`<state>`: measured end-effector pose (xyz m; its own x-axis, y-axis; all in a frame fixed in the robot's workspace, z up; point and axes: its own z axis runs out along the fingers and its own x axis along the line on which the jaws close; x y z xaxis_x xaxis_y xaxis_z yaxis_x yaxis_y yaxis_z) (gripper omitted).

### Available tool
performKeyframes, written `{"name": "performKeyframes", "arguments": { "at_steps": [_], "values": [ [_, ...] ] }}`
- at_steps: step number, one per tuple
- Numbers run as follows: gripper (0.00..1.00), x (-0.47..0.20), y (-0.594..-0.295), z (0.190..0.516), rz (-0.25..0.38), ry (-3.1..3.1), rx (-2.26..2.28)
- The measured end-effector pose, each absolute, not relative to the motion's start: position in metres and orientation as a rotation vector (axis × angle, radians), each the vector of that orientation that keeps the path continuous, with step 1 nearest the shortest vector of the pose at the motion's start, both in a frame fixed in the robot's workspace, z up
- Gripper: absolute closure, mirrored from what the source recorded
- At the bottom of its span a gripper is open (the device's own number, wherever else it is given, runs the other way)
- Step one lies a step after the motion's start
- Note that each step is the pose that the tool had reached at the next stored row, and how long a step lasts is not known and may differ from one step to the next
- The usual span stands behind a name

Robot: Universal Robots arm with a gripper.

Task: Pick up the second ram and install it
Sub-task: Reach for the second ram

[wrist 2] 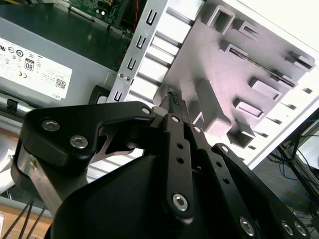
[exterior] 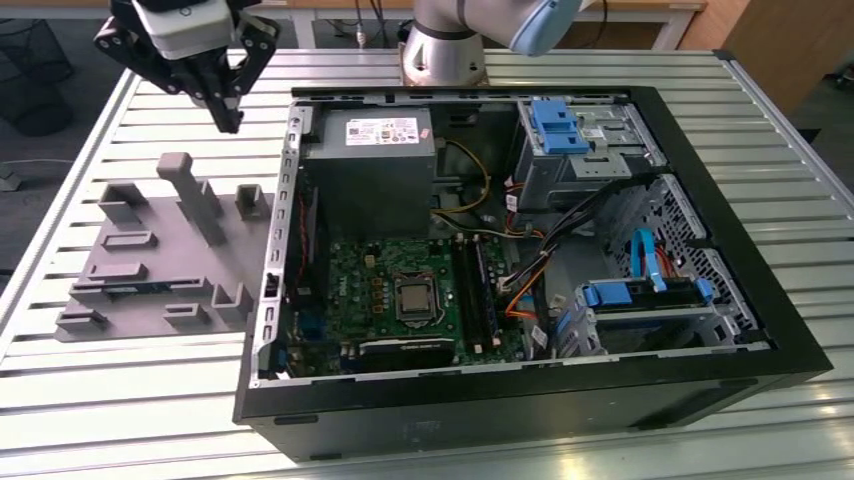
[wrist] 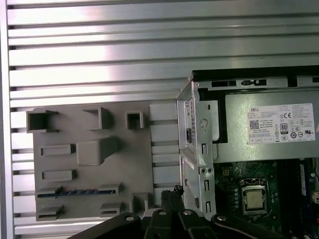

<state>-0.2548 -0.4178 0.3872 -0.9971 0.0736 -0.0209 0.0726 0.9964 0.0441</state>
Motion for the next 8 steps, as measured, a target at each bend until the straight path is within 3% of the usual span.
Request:
{"name": "performKeyframes", "arguments": {
  "at_steps": [8],
  "values": [
    [0.89,-0.2608,-0.4199,0.3867,0.068,3.116,0.114]
  ]
}}
